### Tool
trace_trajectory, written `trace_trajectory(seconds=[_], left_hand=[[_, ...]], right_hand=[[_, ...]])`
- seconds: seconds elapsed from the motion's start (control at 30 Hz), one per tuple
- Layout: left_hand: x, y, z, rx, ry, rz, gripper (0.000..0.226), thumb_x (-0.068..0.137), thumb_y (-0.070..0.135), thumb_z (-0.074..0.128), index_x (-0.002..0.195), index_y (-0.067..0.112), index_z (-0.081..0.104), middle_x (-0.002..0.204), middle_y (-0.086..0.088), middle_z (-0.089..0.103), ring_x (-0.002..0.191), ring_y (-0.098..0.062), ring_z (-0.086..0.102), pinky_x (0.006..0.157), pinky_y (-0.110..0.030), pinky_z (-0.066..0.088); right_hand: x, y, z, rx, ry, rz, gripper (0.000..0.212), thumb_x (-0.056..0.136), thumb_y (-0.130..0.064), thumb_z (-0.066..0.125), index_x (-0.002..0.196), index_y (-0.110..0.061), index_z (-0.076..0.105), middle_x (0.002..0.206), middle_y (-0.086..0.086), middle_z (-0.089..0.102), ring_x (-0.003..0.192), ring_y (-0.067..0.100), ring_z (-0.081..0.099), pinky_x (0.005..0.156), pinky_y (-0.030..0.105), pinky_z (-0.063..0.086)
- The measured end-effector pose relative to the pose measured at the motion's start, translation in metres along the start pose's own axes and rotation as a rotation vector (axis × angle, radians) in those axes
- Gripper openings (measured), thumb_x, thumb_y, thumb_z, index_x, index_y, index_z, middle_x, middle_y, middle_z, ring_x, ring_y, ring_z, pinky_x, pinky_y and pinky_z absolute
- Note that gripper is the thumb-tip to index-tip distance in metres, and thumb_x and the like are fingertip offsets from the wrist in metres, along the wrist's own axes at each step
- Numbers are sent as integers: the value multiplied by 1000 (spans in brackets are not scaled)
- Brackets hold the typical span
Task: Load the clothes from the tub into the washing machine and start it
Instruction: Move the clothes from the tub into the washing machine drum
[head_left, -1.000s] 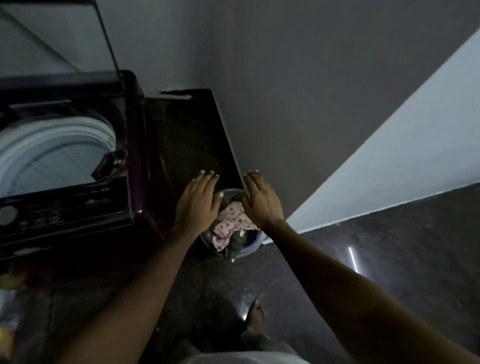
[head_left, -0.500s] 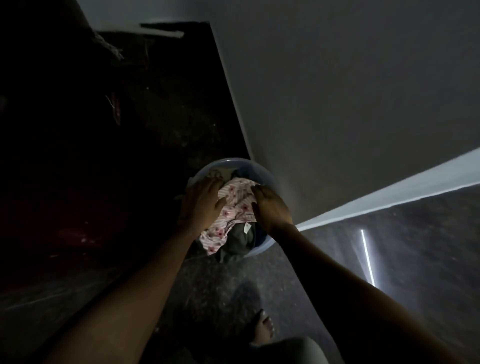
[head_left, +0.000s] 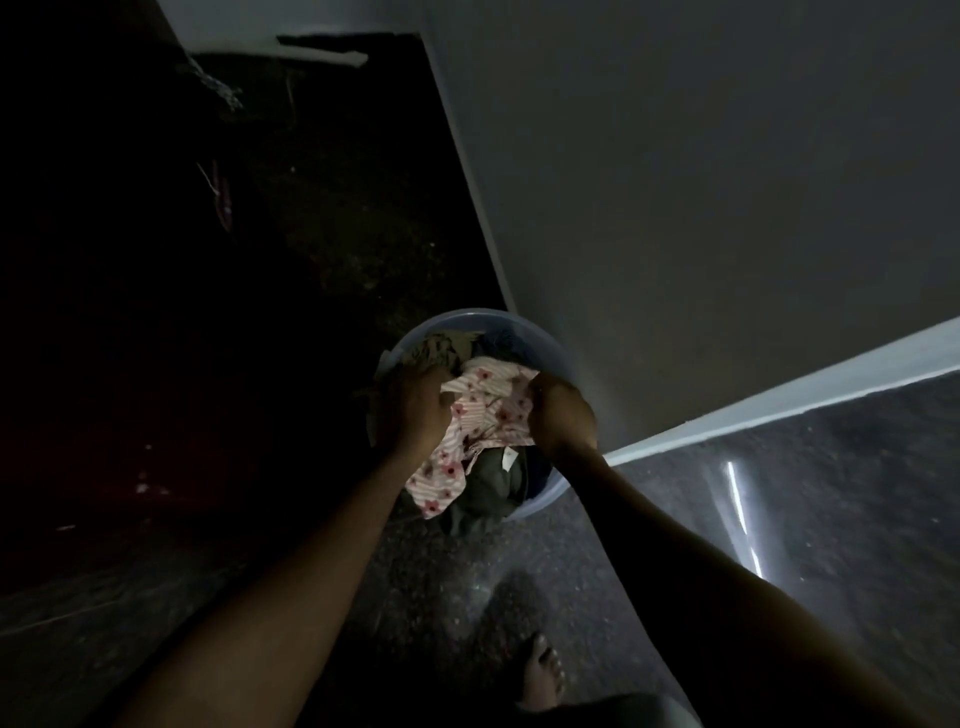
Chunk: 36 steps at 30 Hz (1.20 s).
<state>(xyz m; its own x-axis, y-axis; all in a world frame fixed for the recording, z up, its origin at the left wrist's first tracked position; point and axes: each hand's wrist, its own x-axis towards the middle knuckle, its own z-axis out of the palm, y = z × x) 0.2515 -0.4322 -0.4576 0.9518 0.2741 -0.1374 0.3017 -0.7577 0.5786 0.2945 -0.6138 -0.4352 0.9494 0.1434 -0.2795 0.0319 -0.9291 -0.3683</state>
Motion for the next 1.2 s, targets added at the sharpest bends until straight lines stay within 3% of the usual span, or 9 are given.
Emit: trace_trajectory(seconds=[0.13, 0.27, 0.33, 0.43, 0.63, 0.77, 0.87, 1.1, 1.2], left_hand=[[-14, 53, -63, -189, 49, 102, 26, 85, -2, 63, 110, -1, 67, 115, -18, 65, 111, -35, 58, 96, -39, 43], [-39, 118, -159, -439, 40, 163, 15, 85, -3, 61, 98, 4, 66, 98, -5, 58, 95, -22, 59, 82, -26, 43], [-55, 149, -207, -525, -19, 186, 16, 86, -3, 60, 94, 10, 63, 94, 1, 57, 89, -12, 59, 78, -22, 43], [-76, 184, -275, -618, -39, 172, 20, 87, -3, 62, 95, 15, 62, 91, 3, 60, 80, 8, 57, 75, -12, 43], [-105, 183, -364, -468, 243, -46, 27, 79, 2, 72, 97, 21, 65, 103, -6, 67, 89, -19, 63, 78, -27, 50], [-135, 177, -377, -271, 148, 227, 87, 64, 17, 89, 141, 16, 48, 139, -8, 43, 128, -16, 43, 106, -27, 35], [-144, 196, -382, -269, -1, 362, 111, 58, 28, 93, 150, 26, 31, 151, -9, 28, 139, -17, 32, 111, -27, 33], [-137, 215, -422, -507, 319, 243, 43, 70, 3, 79, 110, 16, 69, 108, -1, 70, 104, -17, 66, 89, -24, 49], [-141, 231, -445, -593, 316, 226, 40, 71, -5, 75, 104, 18, 70, 104, 2, 71, 95, -3, 65, 84, -17, 47]], right_hand=[[-22, -16, -47, 199, 5, -9, 41, 88, -18, 56, 128, -17, 49, 132, 9, 50, 116, 33, 53, 93, 39, 46], [-57, -41, -123, 262, -97, -162, 101, 60, -51, 75, 146, -25, 30, 147, 5, 36, 130, 27, 41, 102, 41, 41], [-71, -61, -156, 290, -103, -212, 110, 54, -60, 74, 148, -27, 27, 148, 4, 35, 135, 24, 36, 104, 41, 39], [-96, -106, -208, 541, -80, -223, 82, 65, -51, 68, 135, -15, 47, 132, 4, 53, 125, 25, 49, 98, 34, 42], [-140, -168, -300, 586, 82, -270, 42, 75, -24, 54, 114, -14, 62, 105, -1, 68, 99, 17, 61, 75, 19, 37], [-154, -193, -337, 444, 234, -365, 38, 78, -12, 63, 114, -25, 65, 110, -1, 71, 104, 19, 64, 76, 13, 37], [-166, -219, -356, 412, 225, -430, 42, 71, -17, 63, 111, -28, 67, 107, -5, 72, 103, 15, 65, 79, 18, 42], [-185, -218, -376, 800, -64, -495, 58, 74, 2, 74, 128, -4, 56, 127, 10, 62, 113, 12, 60, 93, 22, 48], [-193, -193, -368, 704, -69, -449, 79, 71, -2, 81, 139, -14, 43, 136, -7, 49, 121, -3, 46, 98, 10, 37]])
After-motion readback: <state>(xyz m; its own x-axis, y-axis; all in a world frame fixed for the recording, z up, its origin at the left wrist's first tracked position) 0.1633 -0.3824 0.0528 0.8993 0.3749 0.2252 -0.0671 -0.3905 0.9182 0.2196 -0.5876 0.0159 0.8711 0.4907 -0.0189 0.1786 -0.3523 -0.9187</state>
